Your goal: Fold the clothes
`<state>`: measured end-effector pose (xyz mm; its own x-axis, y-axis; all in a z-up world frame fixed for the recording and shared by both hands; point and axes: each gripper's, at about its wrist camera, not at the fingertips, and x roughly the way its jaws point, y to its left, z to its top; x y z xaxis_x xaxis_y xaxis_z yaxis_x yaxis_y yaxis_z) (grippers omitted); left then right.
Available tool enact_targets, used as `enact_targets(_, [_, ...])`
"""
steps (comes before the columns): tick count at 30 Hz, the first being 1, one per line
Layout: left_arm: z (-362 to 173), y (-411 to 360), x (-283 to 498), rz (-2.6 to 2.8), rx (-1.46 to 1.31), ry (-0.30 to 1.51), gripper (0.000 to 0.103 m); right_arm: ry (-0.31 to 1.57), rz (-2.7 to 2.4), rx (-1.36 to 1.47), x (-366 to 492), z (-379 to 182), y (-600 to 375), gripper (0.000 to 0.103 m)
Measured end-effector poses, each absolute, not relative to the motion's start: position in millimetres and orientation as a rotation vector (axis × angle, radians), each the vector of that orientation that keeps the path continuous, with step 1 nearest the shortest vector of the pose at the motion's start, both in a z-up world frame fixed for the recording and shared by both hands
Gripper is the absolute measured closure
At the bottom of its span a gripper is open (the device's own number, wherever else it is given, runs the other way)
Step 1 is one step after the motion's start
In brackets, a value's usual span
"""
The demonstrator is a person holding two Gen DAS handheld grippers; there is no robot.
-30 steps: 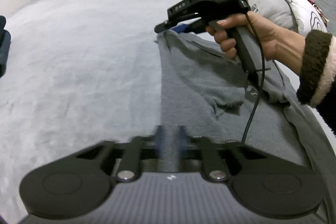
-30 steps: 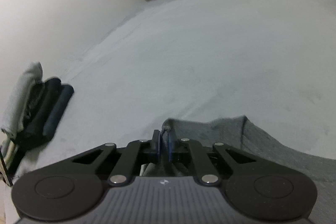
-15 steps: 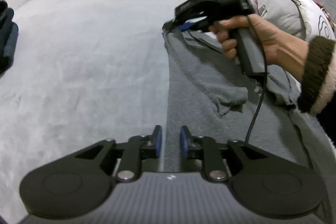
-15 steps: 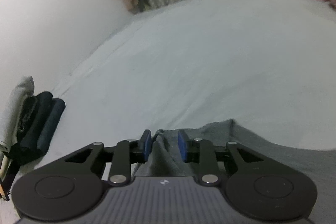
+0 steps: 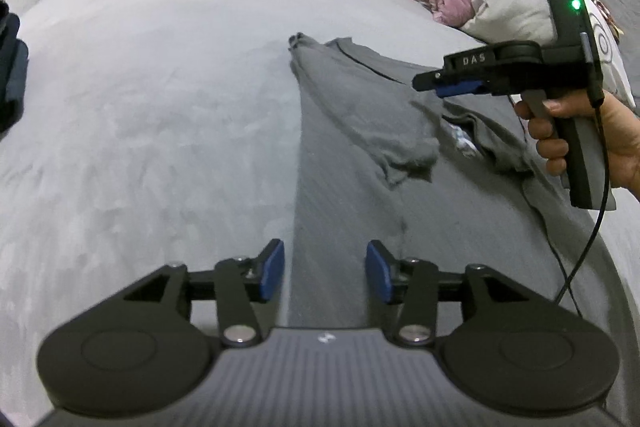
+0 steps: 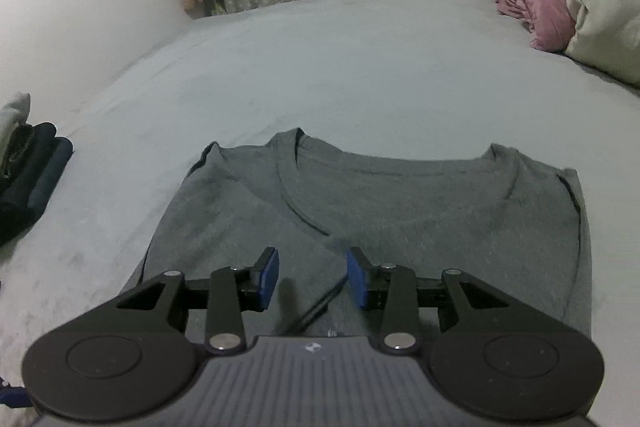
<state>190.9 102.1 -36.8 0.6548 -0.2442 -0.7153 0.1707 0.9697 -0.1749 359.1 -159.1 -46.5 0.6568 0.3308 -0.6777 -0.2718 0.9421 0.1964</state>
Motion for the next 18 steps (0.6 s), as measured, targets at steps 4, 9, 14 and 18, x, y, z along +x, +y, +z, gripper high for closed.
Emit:
enact_targets(4, [-38.3,100.0,179.7,-0.251,-0.063,0.83,0.052,0.767,0.319,0.033,363.9,-49.9,-148.6,0.084])
enact_targets(9, [-39.2,100.4,175.5,-0.274,-0.047,0.846,0.052,0.689,0.291,0.05,361.0,-42.5,-148.0,0.095])
enact_targets(14, [-38.4,103.0,174.4,-0.309,-0.06,0.862,0.05,0.738,0.202,0.036,367.6,-46.6,-145.8,0.079])
enact_targets(18, [-37.0,104.3,168.5,-0.343,-0.053,0.879,0.045,0.734,0.244,0.088,340.6,-39.3,-143.6,0.063])
